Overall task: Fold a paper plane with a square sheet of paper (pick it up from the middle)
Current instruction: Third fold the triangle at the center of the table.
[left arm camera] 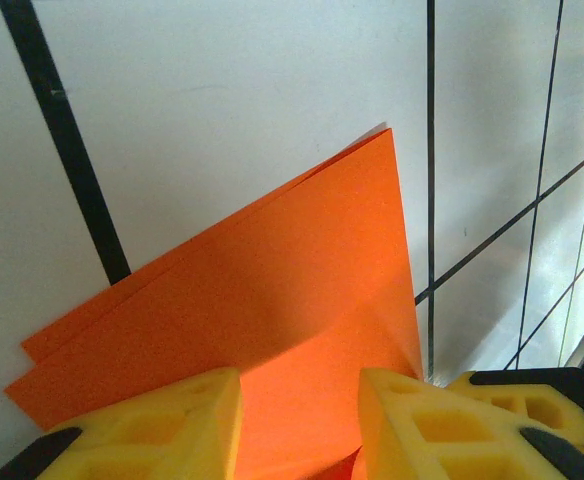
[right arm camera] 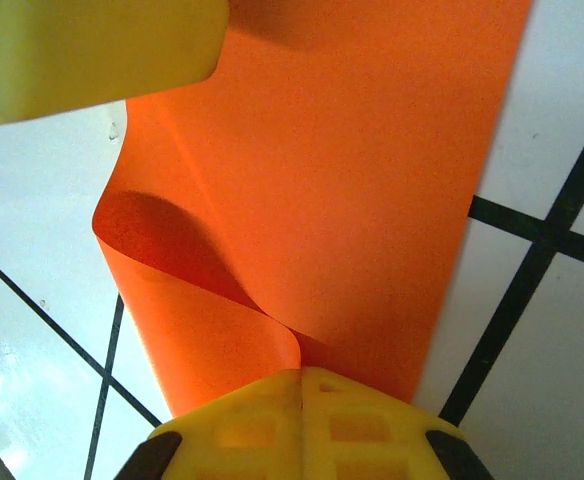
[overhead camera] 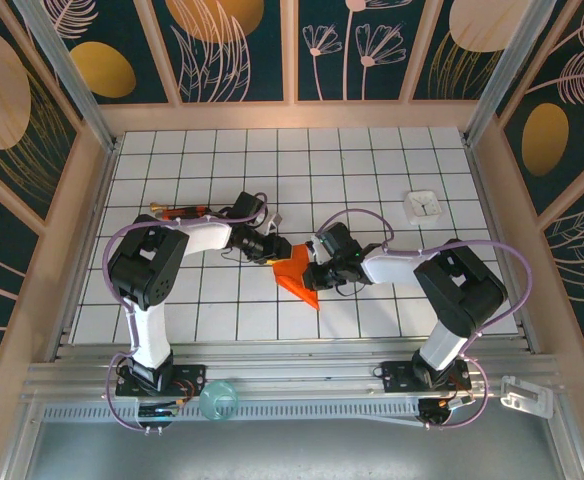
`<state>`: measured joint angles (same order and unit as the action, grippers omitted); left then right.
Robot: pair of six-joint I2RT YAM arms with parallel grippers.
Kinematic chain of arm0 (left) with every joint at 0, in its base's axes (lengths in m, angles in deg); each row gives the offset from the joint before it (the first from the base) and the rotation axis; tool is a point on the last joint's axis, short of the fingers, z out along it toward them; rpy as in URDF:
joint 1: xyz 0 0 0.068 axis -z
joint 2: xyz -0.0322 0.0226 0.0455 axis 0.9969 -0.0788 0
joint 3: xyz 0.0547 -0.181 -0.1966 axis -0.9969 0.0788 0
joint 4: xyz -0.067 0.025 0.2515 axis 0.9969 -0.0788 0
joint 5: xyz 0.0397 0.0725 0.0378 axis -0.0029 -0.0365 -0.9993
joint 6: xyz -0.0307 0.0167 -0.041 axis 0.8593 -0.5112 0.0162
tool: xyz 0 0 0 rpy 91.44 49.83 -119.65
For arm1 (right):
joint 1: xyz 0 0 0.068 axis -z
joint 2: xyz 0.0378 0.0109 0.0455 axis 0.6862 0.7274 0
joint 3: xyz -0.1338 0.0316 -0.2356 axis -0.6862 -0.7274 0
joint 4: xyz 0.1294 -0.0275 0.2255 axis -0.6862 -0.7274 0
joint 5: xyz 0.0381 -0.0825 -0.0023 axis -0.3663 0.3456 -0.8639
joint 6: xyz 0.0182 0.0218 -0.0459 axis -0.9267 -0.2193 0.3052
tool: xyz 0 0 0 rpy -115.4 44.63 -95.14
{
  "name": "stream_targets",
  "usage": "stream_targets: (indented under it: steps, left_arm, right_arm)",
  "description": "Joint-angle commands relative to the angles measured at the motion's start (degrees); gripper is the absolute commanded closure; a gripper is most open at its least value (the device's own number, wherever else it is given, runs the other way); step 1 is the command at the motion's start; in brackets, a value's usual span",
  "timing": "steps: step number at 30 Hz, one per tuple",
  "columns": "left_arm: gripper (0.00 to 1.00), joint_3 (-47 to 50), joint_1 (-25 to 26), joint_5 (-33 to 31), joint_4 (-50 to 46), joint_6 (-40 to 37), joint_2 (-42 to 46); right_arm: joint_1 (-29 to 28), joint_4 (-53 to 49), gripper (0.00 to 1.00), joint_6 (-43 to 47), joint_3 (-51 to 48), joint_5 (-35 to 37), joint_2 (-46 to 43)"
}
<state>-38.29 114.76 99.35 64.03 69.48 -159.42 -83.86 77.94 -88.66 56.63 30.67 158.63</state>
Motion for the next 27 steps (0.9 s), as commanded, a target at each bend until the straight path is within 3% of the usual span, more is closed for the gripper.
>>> stream_targets:
  steps: [1,27]
  left_arm:
    - [0.62,1.2,0.1,-3.8,-2.9,-1.6,-3.6]
    - [0.58,-2.6,0.1,-1.8,-2.4,1.1,-1.7]
  right_arm:
    - [0.4,-1.1,1.00,0.5,-0.3,0.8,1.2]
    - [-0.2,-3.6,1.00,1.0,-1.1,4.9,2.1]
